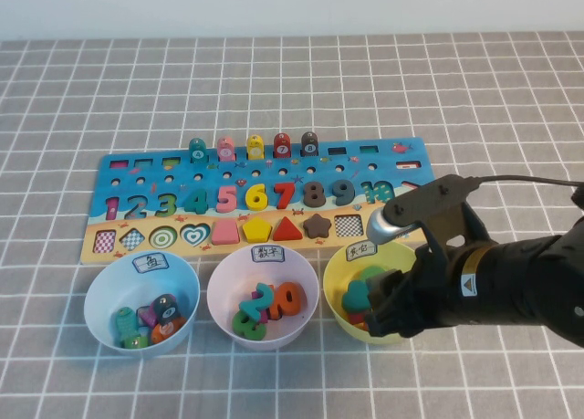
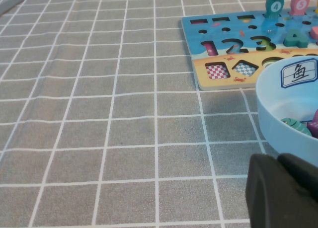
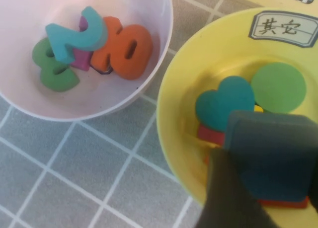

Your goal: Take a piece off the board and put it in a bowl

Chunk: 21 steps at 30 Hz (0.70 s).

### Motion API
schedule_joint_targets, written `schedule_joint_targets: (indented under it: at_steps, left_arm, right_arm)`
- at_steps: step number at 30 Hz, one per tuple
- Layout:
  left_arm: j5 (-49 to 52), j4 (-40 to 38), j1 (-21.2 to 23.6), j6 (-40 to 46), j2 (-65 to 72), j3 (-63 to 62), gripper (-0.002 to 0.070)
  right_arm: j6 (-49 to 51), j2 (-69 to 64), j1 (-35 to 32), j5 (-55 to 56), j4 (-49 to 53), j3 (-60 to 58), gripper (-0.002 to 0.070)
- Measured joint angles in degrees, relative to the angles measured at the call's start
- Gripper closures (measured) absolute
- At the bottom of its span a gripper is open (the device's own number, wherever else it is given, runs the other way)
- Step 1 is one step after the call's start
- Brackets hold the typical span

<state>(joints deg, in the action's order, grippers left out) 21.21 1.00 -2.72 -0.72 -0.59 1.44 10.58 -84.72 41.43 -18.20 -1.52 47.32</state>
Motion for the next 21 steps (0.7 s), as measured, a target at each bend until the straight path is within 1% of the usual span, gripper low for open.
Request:
schedule_joint_targets:
  at_steps: [2, 7, 10, 13, 15, 16, 19, 21]
  left_arm:
    - [0.0, 0.0, 0.0, 0.0, 0.0, 0.0, 0.0679]
    - [0.0, 0.0, 0.0, 0.0, 0.0, 0.0, 0.0679]
    - [0.0, 0.0, 0.0, 0.0, 0.0, 0.0, 0.0679]
    - [0.0, 0.0, 0.0, 0.0, 0.0, 0.0, 0.0679]
    - [0.0, 0.0, 0.0, 0.0, 0.0, 0.0, 0.0679]
    - [0.0, 0.0, 0.0, 0.0, 0.0, 0.0, 0.0679]
    - [0.0, 0.0, 0.0, 0.0, 0.0, 0.0, 0.0680]
    - [0.0, 0.0, 0.0, 0.0, 0.0, 0.0, 0.0680]
  right_arm:
    - [0.0, -0.1, 0.0, 0.0, -0.4, 0.0, 0.0346]
    - [0.1, -0.1, 0.0, 0.0, -1.3, 0.2, 0.0255]
    - [0.1, -0.1, 0.0, 0.0, -1.4, 0.2, 0.0237]
    - [0.1, -0.1, 0.0, 0.0, -1.5, 0.2, 0.0245]
    - [0.1, 0.3, 0.0, -0.6, -1.6, 0.2, 0.0284]
    - [0.1, 0.6, 0.0, -1.2, -1.9, 0.2, 0.0318]
    - [0.1, 2.6, 0.0, -3.6, -2.0, 0.2, 0.0465]
    - [0.0, 4.4, 0.0, -4.8, -1.3, 0.2, 0.0587]
